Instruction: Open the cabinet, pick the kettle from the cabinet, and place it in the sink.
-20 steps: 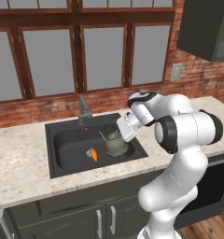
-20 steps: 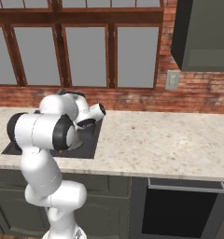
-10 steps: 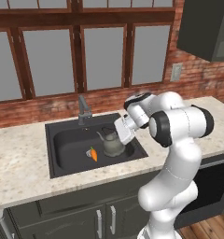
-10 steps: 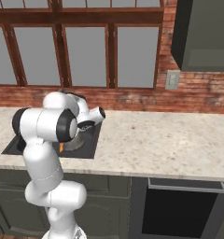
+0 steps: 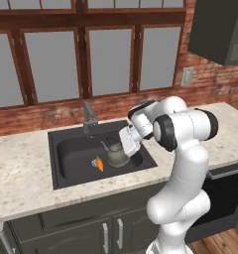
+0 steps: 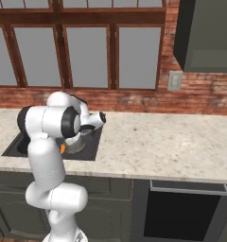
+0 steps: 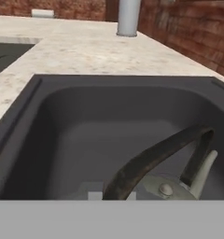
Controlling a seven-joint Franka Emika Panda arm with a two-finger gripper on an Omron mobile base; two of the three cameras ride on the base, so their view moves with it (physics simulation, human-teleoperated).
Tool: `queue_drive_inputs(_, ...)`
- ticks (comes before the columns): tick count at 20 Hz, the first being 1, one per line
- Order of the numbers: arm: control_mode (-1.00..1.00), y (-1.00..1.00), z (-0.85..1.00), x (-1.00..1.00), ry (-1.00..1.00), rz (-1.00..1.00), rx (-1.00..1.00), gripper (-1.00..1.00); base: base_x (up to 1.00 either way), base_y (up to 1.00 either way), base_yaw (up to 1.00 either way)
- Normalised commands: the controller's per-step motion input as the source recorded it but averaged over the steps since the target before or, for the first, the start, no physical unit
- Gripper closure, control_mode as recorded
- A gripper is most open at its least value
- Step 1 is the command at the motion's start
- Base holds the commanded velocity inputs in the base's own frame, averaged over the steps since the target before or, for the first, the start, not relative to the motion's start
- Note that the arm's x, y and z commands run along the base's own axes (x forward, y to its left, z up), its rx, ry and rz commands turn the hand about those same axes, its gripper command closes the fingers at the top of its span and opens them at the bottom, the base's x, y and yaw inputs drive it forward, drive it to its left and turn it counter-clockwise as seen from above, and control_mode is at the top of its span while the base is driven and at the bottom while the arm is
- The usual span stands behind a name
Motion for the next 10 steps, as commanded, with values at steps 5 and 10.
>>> queue_drive_inputs(5, -1.0, 0.08, -0.22, 0.25, 0.0, 0.0, 0.0, 1.0, 0.0, 0.0, 0.0)
queue_drive_inputs(10, -1.0, -0.03, -0.19, 0.23, 0.0, 0.0, 0.0, 1.0, 0.0, 0.0, 0.0)
